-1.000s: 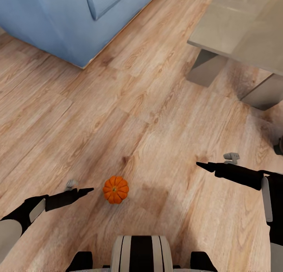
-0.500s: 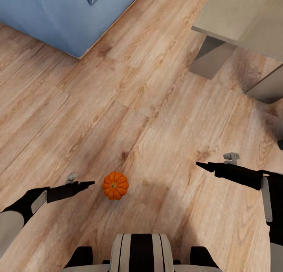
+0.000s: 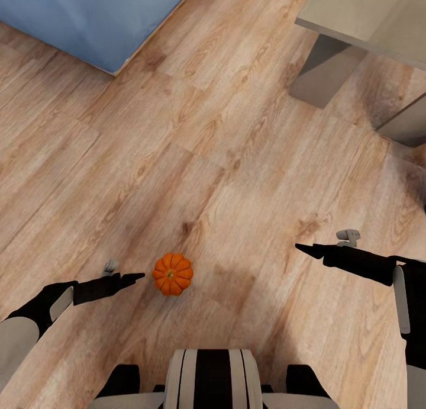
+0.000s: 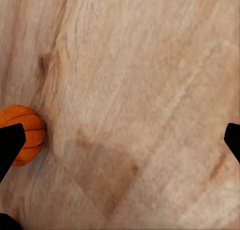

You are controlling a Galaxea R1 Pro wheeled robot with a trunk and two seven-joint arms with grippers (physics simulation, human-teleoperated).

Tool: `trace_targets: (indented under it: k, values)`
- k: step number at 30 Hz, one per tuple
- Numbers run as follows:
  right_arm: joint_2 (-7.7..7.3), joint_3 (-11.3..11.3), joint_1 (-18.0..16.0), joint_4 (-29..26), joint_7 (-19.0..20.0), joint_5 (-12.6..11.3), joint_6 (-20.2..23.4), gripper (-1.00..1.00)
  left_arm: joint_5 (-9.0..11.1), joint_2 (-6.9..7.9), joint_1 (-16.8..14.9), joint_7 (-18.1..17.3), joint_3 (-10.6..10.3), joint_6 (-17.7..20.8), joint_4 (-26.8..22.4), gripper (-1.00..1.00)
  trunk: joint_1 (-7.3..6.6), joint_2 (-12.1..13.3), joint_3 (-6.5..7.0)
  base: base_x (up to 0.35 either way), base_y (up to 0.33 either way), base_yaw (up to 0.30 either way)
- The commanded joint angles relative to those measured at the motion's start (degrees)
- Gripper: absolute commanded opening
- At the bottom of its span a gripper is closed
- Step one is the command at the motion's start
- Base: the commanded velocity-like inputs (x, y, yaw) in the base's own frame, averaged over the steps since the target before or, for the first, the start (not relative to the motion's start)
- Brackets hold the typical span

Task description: Place each of the two pumpkins and all three candles from the living room inside a cabinet in the living room (use any cabinet), then make sure every cabinet is closed, and position the cauldron so it is next to a table in the living room.

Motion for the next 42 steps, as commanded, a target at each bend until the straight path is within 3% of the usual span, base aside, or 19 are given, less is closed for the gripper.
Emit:
trace_targets:
  k: [1,15,19,25,37,42]
  values:
    - [0.01,-0.06,-0.04,-0.03,0.39,0.27,0.38,1.00,0.50,0.05,-0.02,-0.05,-0.33,0.51,-0.01,1.00,-0.01,-0.01,-0.03,0.000,0.000,0.000]
    - [0.01,-0.06,-0.04,-0.03,0.39,0.27,0.38,1.00,0.66,-1.06,0.39,-0.61,-0.45,-0.40,-0.10,1.00,-0.01,-0.01,-0.03,0.000,0.000,0.000]
    - [0.01,-0.06,-0.04,-0.03,0.39,0.27,0.10,1.00,0.48,-1.08,0.44,-4.62,-0.65,-0.51,-0.10,1.00,-0.01,-0.01,-0.03,0.000,0.000,0.000]
    - [0.01,0.15,-0.04,-0.03,0.32,0.27,-1.58,1.00,0.05,-1.02,0.44,-6.49,-1.05,-0.54,-0.10,1.00,-0.01,-0.01,-0.03,0.000,0.000,0.000]
    - [0.01,0.23,-0.04,-0.03,0.30,0.27,-1.96,1.00,-0.22,-0.67,0.40,-7.44,-1.79,-0.85,0.03,1.00,-0.01,-0.01,-0.03,0.000,0.000,0.000]
    - [0.01,0.21,-0.04,-0.04,0.31,0.27,-1.99,1.00,-0.26,-0.58,0.43,-7.30,-2.07,-2.93,0.26,1.00,-0.01,-0.01,-0.03,0.000,0.000,0.000]
